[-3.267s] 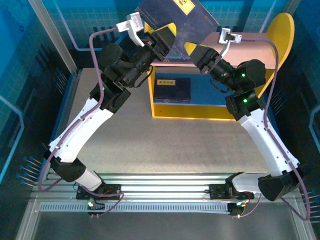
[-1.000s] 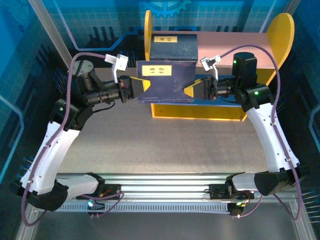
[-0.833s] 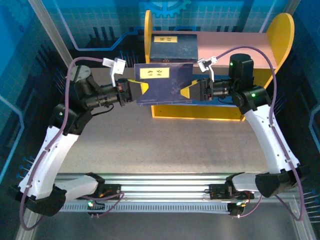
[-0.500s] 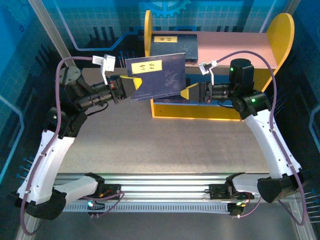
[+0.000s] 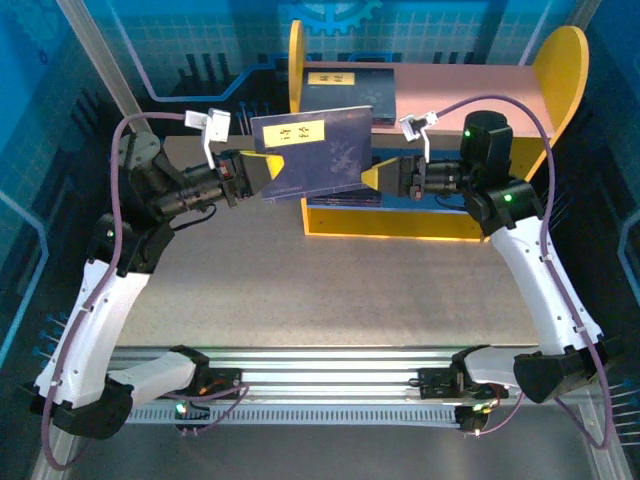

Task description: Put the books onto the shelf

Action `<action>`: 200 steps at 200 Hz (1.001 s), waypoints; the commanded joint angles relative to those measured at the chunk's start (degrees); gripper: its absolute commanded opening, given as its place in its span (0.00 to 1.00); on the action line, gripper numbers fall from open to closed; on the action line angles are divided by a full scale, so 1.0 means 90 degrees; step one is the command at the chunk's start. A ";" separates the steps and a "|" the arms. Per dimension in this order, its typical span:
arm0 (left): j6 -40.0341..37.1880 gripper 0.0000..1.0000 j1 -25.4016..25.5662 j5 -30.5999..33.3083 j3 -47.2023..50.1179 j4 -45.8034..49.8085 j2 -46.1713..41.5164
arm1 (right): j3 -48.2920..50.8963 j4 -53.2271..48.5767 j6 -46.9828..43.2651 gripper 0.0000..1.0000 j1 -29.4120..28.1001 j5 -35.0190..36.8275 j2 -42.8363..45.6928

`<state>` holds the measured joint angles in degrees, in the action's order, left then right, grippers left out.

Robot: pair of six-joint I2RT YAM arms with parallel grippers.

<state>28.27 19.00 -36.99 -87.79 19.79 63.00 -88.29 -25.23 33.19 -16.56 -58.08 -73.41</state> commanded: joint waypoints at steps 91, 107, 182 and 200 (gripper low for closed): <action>0.0319 0.48 -0.0220 -0.0047 -0.0066 -0.0308 0.0277 | -0.0643 0.0886 0.0623 0.04 0.0519 -0.0349 -0.0057; 0.0322 0.53 -0.0327 -0.0002 -0.0068 -0.0261 0.0181 | -0.0666 0.1380 0.1061 0.03 0.0843 -0.0537 -0.0099; 0.0339 0.56 -0.0695 0.0077 0.0047 -0.0078 -0.0171 | -0.1324 0.2026 0.1746 0.03 0.2018 -0.0991 -0.0660; 0.0337 0.56 -0.0734 0.0077 0.0067 -0.0039 -0.0250 | -0.1537 0.1768 0.1563 0.03 0.2206 -0.1029 -0.0885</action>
<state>31.20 13.28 -36.73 -87.68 18.35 62.28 -98.72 -10.63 47.24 0.95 -65.17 -79.33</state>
